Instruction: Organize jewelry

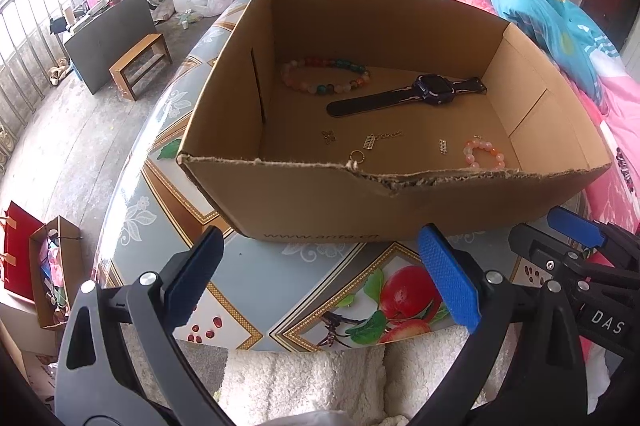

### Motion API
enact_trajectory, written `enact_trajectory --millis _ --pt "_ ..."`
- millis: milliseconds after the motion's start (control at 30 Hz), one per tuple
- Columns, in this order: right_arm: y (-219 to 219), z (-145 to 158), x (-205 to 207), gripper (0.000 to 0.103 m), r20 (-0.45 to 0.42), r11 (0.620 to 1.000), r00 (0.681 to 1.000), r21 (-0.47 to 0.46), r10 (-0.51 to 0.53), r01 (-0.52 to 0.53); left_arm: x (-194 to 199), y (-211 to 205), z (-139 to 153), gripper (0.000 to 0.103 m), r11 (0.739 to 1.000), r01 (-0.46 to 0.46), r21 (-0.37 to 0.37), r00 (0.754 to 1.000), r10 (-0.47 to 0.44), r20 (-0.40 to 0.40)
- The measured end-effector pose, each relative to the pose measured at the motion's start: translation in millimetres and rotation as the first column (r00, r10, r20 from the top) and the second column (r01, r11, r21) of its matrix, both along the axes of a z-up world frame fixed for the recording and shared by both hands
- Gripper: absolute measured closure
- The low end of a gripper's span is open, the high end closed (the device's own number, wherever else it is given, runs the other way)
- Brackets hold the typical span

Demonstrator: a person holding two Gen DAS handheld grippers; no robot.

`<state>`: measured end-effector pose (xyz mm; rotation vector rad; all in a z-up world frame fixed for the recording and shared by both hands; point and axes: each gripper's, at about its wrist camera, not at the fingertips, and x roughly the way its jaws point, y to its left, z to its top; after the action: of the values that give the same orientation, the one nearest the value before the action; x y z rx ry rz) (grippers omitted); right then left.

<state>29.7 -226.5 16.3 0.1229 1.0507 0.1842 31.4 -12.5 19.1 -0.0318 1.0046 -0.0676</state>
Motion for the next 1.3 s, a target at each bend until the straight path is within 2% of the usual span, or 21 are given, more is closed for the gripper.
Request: enact_trajectory --millis 1300 --pt "-0.8 7.3 -2.7 0.037 0.010 1.000 1.000 -0.001 -0.001 0.001 -2.8 -1.6 3.9 0.009 1.000 0.020 0.002 1.000 -0.020 0.005"
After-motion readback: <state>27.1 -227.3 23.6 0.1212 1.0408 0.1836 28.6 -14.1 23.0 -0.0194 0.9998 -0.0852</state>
